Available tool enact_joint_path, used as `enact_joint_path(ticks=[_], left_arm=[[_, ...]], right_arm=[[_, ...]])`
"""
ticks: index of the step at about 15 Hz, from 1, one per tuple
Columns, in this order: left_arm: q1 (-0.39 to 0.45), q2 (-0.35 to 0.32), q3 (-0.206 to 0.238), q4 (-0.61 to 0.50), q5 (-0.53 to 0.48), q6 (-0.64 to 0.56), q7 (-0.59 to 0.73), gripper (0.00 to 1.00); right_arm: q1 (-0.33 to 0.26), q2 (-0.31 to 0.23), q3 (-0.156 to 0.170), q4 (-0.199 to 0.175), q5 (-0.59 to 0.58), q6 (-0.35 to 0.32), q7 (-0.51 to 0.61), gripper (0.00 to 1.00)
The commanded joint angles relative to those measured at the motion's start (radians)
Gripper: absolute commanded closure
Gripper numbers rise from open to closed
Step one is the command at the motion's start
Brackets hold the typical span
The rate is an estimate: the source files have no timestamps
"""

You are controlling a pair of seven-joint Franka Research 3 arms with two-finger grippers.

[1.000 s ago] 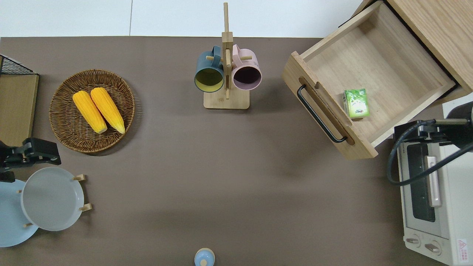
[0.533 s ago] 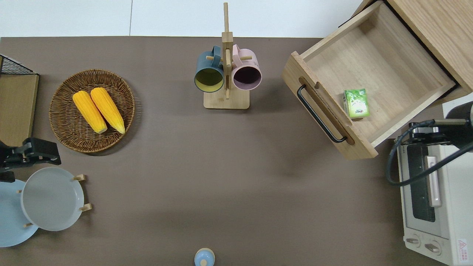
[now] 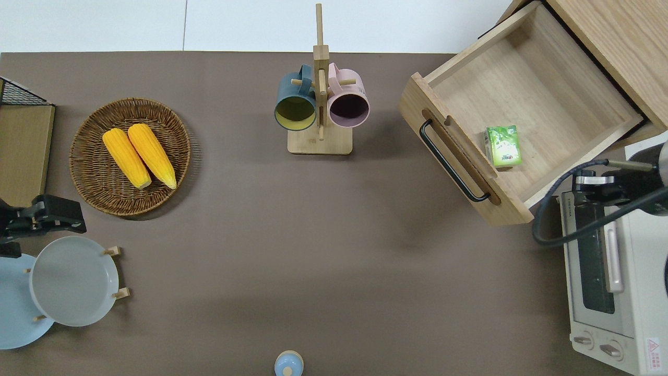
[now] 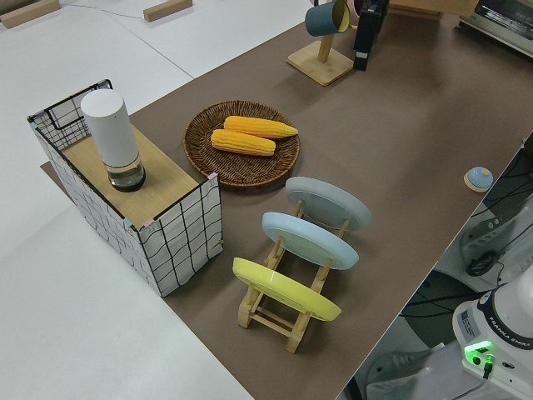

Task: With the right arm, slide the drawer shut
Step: 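Move the right gripper up to the front face of the open drawer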

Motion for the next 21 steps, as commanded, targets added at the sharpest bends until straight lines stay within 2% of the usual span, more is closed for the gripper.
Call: enact_joint_path(ticks=[1,3,8,9,12,16,21], left_arm=[[-0.004,-0.009,0.003,0.000,-0.004,-0.002,0.010,0.01],[-0.004,-0.009,0.005,0.000,-0.004,-0.002,0.010,0.01],[-0.004,-0.009,0.005,0.000,-0.004,-0.002,0.010,0.01],[-0.004,-0.009,0.005,0.000,-0.004,-0.002,0.010,0.01],[-0.004,-0.009,0.005,0.000,-0.004,-0.002,0.010,0.01],[-0.004,-0.009,0.005,0.000,-0.004,-0.002,0.010,0.01],[-0.004,-0.009,0.005,0.000,-0.004,-0.002,0.010,0.01]], right_arm=[[0.008,-0.012,0.034,-0.023,0.023,0.017,0.225,0.978],[0.011,-0.011,0.039,-0.025,0.055,0.020,0.362,0.978],[0.025,0.000,0.098,-0.035,0.064,0.022,0.549,0.978],[0.037,0.001,0.100,-0.041,0.064,0.023,0.590,0.978],[0.051,0.011,0.149,-0.080,0.081,0.069,0.721,0.978],[0.096,0.032,0.163,-0.101,0.083,0.087,0.805,0.978],[0.114,0.054,0.194,-0.115,0.081,0.098,0.873,0.978]])
